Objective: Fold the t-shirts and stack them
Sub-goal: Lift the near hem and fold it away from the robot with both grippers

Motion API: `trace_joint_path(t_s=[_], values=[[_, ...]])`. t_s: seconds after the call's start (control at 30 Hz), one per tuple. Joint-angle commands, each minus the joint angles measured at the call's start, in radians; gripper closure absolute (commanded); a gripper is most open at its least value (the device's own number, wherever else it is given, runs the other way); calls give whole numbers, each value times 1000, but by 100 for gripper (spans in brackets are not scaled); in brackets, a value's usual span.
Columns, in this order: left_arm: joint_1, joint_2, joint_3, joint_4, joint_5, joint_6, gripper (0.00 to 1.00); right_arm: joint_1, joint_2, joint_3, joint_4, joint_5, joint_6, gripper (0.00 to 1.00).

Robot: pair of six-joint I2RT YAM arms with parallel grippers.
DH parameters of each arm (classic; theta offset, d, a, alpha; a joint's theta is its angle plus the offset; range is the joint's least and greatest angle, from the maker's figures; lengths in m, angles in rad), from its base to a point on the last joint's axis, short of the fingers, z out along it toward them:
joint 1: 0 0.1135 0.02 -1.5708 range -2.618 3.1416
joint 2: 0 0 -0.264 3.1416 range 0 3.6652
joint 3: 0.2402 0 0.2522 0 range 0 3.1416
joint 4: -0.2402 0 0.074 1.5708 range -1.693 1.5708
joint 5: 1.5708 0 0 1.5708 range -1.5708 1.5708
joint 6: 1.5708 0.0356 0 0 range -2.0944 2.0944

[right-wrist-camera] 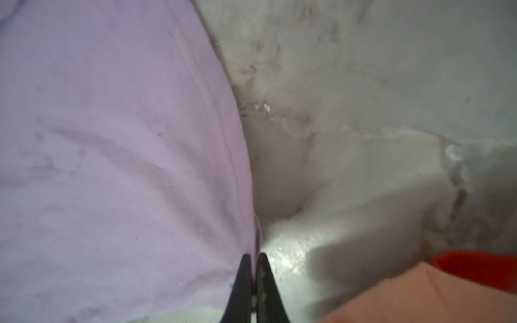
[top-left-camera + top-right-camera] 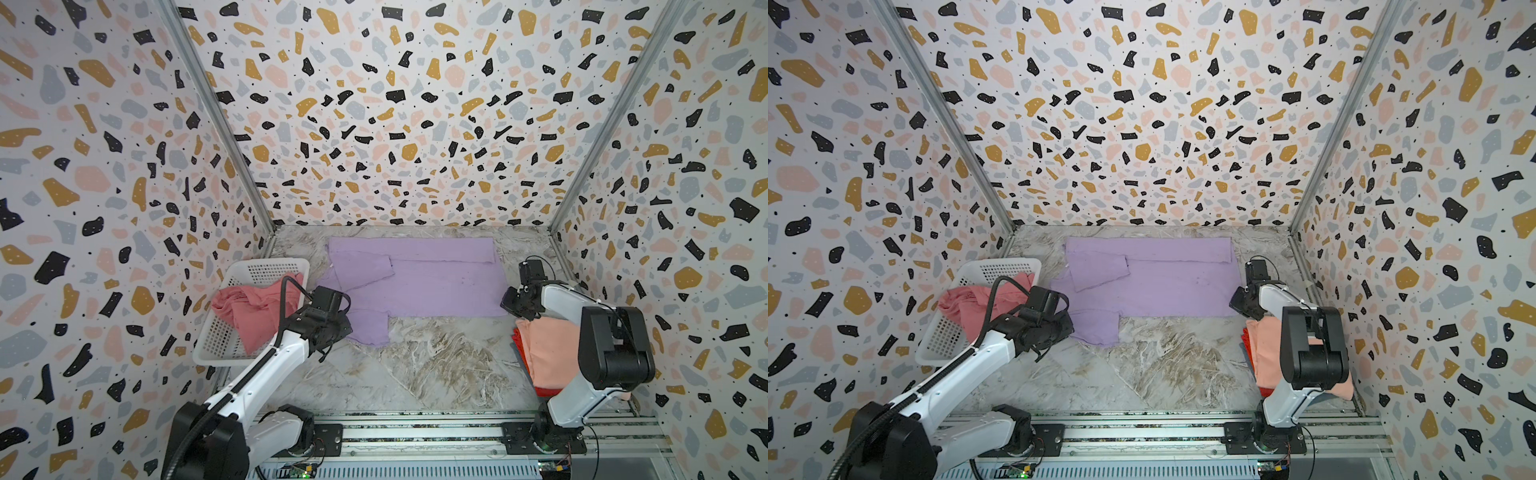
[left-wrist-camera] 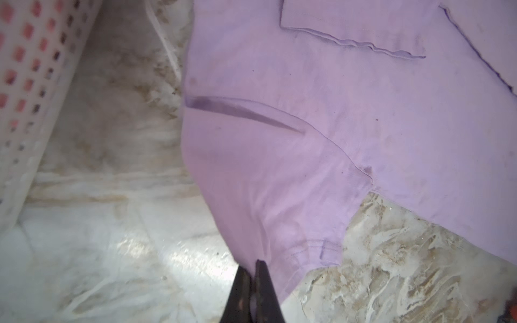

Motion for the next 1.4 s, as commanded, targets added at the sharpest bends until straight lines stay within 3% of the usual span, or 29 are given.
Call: trace_joint_path(t_s=[0.0,0.13,0.27,0.4,0.6,0.8,1.37], values=[[-5,-89,60,-94,-33,-45,100,4,-80,29,-123,23,-52,100],[-3,-60,168,-12,-38,28,100,4,-86,85,-107,6,-46,100],[42,116,325,72,-34,143,100,-1,-14,165,-38,3,-32,100],[101,300,447,213,57,210,100,-16,95,237,39,-26,8,100],[143,567,716,216,115,329,100,-55,238,365,81,-83,41,100],[181,701,860,213,172,345,100,-59,368,491,47,-85,9,100],[241,974,1139,252,228,346,100,-66,543,702,37,-133,63,100]])
